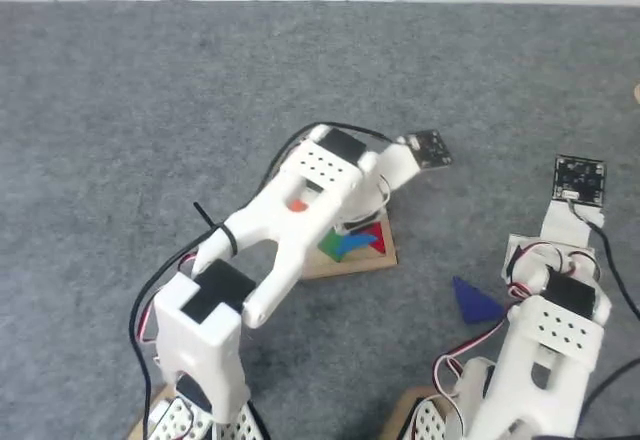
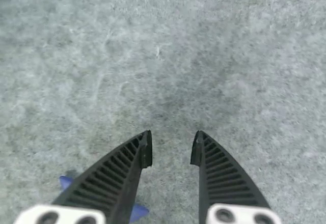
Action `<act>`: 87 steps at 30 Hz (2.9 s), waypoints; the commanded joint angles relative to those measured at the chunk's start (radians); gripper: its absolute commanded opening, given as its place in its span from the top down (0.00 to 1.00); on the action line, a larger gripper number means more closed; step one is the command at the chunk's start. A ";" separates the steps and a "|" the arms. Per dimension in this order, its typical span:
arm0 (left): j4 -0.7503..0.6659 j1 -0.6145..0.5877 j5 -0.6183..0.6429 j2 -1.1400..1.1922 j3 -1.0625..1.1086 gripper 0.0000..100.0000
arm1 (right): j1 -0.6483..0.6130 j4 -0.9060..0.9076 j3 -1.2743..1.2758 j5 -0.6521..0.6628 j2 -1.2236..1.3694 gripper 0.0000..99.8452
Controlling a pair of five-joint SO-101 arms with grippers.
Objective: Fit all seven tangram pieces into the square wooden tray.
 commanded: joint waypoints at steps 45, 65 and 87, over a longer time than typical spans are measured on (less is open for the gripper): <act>0.002 -0.459 0.700 -0.072 -0.140 0.90 | -0.197 0.257 -0.011 0.209 -0.050 0.86; -0.009 -0.588 0.671 -0.071 -0.050 0.90 | -0.248 0.437 0.126 0.786 -0.105 0.85; -0.006 -0.640 0.620 -0.074 0.008 0.91 | -0.249 0.283 0.161 0.798 -0.002 0.75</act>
